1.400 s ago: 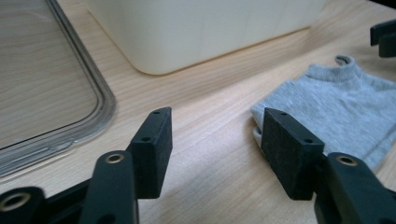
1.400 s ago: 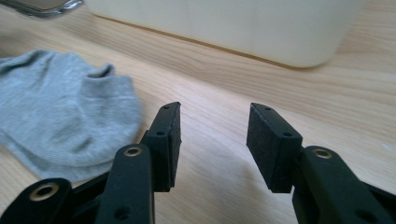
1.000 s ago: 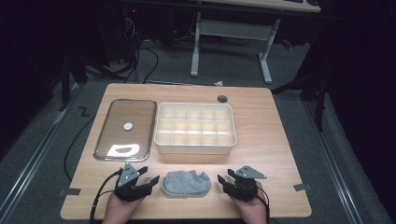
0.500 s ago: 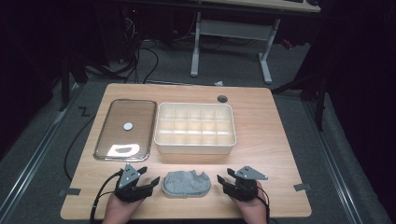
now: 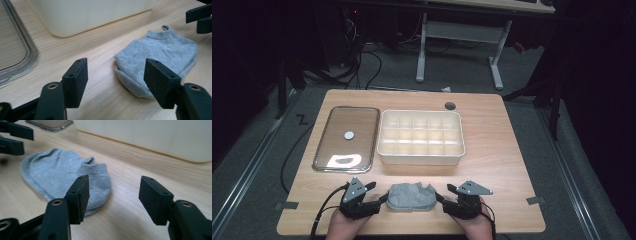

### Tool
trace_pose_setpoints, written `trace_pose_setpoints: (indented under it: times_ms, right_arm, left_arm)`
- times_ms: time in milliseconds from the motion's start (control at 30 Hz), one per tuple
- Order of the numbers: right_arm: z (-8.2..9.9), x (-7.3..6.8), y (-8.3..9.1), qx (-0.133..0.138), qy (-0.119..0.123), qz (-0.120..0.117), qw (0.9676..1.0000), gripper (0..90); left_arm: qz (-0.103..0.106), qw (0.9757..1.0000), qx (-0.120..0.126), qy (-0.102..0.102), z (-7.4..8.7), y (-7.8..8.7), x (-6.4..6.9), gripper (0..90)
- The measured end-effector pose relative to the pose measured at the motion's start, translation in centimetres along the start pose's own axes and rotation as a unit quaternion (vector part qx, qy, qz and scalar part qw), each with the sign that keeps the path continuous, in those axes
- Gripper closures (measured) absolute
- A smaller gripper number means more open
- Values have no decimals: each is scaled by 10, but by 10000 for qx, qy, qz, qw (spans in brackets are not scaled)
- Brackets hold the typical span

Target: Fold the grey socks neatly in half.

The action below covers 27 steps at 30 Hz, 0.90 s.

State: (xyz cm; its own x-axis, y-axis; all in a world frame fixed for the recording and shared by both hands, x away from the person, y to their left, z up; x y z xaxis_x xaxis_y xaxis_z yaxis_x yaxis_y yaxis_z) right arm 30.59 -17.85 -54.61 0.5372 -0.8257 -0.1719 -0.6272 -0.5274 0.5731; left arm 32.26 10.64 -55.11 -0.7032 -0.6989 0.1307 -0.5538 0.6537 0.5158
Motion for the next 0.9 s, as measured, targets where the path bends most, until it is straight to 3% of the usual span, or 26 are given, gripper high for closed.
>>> trace_pose_setpoints:
  times_ms: [133, 333, 533, 633, 767, 900]
  right_arm:
    - [2, -7, -4, -87, -55, -142, 9998, 507]
    - [4, -11, -9, -229, -75, -180, 9995, 547]
    - [5, -14, -14, -302, -92, -184, 9993, 569]
    - [5, -16, -16, -338, -137, -173, 9992, 570]
    - [9, -18, -23, -485, 8, -43, 9988, 561]
    - [10, -20, -24, -542, 117, 17, 9985, 556]
  left_arm:
    - [161, 9997, -161, 133, 1, -6, 7, 450]
    - [122, 9996, -228, 138, 1, -11, 12, 537]
    - [-42, 9995, -299, -33, -4, -20, 17, 608]
    - [-152, 9992, -344, -110, -3, -24, 19, 704]
    - [-250, 9989, -362, -175, -2, -24, 19, 827]
    - [-317, 9984, -385, -283, 0, -22, 18, 884]
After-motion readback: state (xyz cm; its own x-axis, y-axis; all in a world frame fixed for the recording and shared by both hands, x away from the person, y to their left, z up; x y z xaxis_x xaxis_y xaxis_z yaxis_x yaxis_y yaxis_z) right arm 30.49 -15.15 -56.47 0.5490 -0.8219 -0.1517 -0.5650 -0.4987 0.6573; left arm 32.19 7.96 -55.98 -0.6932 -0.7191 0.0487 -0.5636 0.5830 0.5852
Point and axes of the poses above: each handheld gripper's, and its own axes: y roughly backward along the jaws, z roughly out of its underside, x roughly to its right, the point moved 5 cm from there along -y, roughly forward along the jaws, and after that the axes turned 1 degree about -y, right-handed, at the moved point
